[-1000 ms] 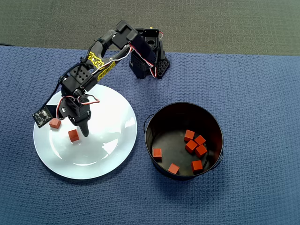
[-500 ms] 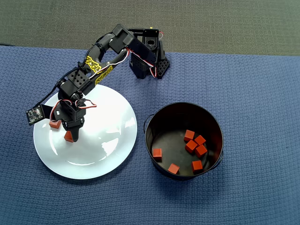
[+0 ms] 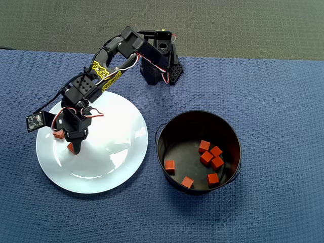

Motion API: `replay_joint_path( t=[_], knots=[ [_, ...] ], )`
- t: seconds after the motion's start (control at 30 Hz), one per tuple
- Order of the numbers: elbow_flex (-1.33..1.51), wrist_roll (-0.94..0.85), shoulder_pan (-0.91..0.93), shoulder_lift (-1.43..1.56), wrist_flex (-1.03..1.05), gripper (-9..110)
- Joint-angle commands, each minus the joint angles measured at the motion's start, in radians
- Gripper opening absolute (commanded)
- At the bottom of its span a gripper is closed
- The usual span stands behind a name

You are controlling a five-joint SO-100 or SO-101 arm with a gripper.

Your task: Pick up the red cubes from the white plate and place them in the black recipient

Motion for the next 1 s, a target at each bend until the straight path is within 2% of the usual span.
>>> replay_joint_path(
  t=[0.0, 0.27, 0.73, 0.97],
  knots=[
    [-0.075, 0.025, 0.006, 0.008, -0.026, 14],
    [-0.087, 0.025, 0.015, 0.0, -0.026, 13],
    [-0.089, 0.044, 0.012, -0.002, -0.028, 3],
    [-0.114, 0.112, 0.009, 0.017, -0.003, 0]
  ],
)
